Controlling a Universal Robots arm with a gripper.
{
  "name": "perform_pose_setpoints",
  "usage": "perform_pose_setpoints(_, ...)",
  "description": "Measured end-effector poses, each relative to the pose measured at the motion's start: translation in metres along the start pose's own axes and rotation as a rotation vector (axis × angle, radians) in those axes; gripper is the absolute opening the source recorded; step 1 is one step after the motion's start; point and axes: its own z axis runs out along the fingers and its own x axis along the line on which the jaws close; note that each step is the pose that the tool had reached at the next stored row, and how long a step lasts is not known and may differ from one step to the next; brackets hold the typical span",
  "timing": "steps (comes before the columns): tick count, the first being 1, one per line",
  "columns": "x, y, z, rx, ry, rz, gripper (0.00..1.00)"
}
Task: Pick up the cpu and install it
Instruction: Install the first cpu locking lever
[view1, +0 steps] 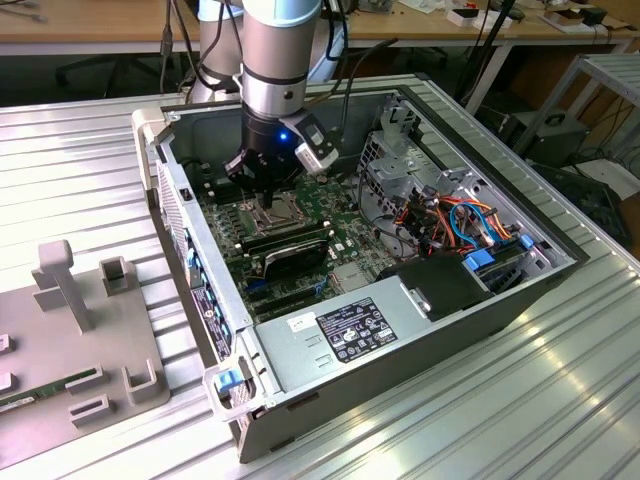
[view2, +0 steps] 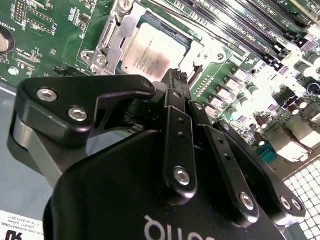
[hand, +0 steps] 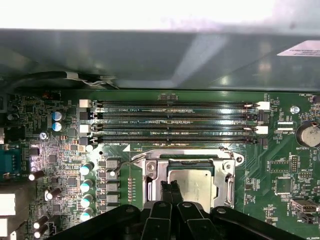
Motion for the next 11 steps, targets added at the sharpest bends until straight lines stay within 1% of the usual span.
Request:
perform_pose_setpoints(2, 0.0000, -0.0001, -0.0018, 0.0000, 0.0000, 0.000, 0.11)
perform_pose_setpoints(4, -0.0002, -0.0001, -0.0056, -0.0001, 0.0000, 0.000, 0.11)
perform_pose_setpoints(5, -0.0003, -0.0002, -0.0091, 0.0000, 0.0000, 0.000, 0.11)
perform_pose_setpoints(11, -0.0010, -0.0005, -0.0246, -0.0001, 0.0000, 0.000, 0.11)
